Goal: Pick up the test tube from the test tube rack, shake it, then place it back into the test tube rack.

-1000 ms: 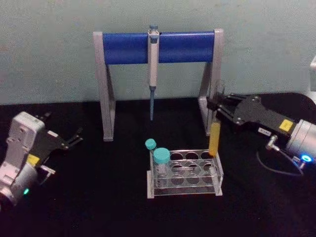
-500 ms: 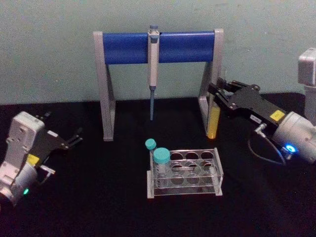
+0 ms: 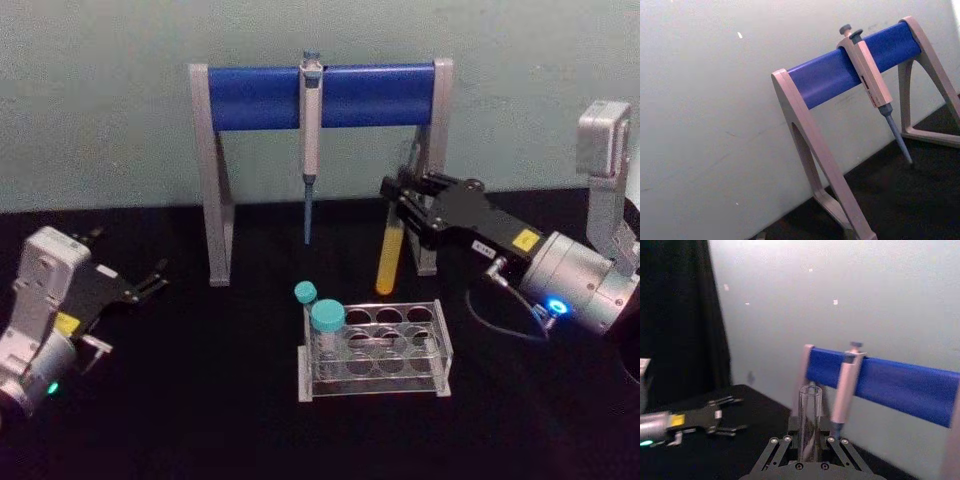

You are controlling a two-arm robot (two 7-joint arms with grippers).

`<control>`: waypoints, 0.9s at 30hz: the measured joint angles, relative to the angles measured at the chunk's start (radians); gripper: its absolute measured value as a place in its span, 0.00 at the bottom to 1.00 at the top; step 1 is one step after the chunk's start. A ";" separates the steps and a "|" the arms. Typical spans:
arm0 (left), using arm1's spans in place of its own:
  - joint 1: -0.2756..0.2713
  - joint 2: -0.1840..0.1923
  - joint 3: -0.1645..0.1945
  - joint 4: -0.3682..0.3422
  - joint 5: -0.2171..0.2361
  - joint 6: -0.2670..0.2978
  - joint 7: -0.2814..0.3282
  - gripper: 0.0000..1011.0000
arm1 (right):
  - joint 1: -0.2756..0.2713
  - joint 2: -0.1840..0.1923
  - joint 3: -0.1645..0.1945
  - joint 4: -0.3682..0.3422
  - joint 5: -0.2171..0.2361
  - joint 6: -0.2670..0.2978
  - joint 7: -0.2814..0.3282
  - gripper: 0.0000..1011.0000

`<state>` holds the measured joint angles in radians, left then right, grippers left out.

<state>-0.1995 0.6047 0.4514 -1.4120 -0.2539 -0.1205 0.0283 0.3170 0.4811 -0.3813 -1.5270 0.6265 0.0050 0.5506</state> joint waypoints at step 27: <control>0.000 0.000 0.000 0.000 0.000 0.000 0.000 0.99 | -0.007 0.094 -0.029 -0.027 0.006 0.020 0.020 0.23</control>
<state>-0.1995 0.6047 0.4514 -1.4120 -0.2539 -0.1205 0.0283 0.3103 0.5747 -0.4104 -1.5542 0.6329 0.0248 0.5708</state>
